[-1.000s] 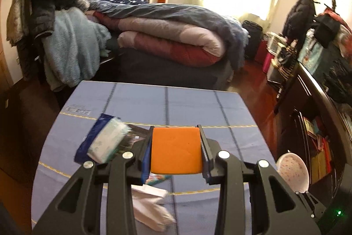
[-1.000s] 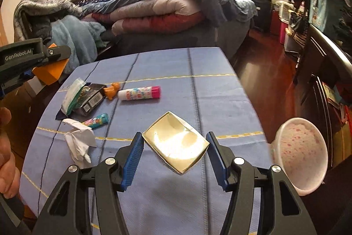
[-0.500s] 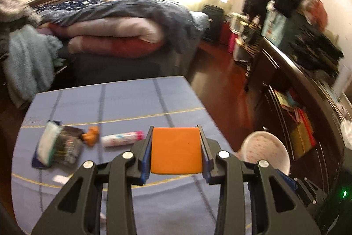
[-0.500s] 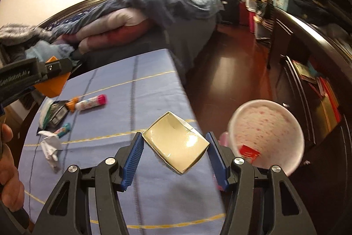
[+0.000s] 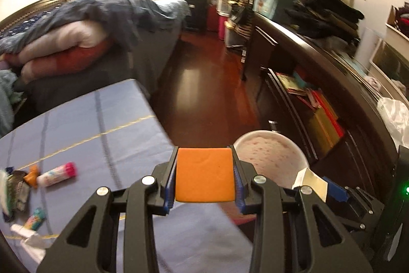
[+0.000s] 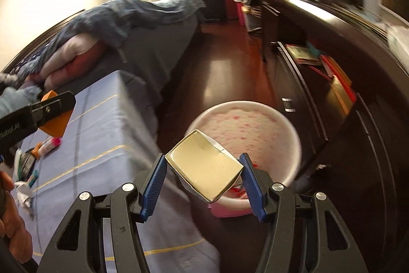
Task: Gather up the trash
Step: 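Carry the cube and box over the bin and open both tools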
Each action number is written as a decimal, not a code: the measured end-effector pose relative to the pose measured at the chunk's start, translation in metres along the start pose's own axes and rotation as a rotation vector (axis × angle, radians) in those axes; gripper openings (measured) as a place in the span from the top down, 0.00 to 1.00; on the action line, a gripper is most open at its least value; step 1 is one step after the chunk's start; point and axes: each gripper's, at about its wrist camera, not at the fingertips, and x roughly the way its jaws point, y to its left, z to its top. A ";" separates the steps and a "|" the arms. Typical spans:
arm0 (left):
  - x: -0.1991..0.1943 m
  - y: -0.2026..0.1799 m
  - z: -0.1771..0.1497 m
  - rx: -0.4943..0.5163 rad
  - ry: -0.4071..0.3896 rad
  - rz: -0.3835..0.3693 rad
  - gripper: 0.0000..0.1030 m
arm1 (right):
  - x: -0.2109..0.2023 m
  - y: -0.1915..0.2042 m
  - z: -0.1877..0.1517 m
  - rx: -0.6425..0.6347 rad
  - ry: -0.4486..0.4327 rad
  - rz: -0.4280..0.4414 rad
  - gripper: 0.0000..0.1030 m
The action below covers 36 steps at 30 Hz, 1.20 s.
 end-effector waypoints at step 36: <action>0.112 -0.077 0.032 0.076 0.050 -0.178 0.21 | 0.082 -0.073 0.012 0.091 0.036 -0.175 0.35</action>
